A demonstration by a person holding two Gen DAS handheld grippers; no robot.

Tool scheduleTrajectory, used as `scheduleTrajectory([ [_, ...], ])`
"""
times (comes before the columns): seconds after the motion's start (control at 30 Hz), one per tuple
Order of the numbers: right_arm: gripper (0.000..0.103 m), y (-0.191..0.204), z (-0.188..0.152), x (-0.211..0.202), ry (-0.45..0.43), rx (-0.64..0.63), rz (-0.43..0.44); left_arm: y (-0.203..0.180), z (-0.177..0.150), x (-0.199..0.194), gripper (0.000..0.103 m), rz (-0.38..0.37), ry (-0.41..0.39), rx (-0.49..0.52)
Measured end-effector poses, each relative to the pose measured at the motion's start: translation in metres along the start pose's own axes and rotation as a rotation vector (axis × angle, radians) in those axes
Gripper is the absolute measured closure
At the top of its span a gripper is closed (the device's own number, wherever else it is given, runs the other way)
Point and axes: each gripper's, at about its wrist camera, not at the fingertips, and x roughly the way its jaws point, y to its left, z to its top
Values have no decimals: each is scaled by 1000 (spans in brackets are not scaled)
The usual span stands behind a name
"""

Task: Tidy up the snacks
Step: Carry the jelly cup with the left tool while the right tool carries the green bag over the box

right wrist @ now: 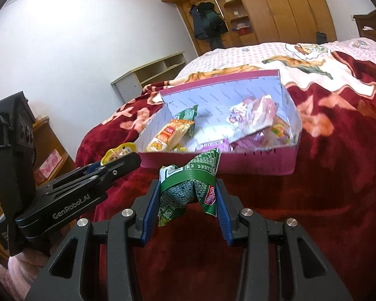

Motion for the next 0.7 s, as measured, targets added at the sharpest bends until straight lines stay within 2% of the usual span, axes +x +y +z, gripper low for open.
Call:
scheduleTrajectory([
  [0.4, 60, -9, 36, 19, -38, -15, -29, 0, 31, 36, 73, 15, -5, 9],
  [0.7, 60, -9, 53, 36, -61, -65, -88, -8, 46, 61, 73, 34, -12, 43],
])
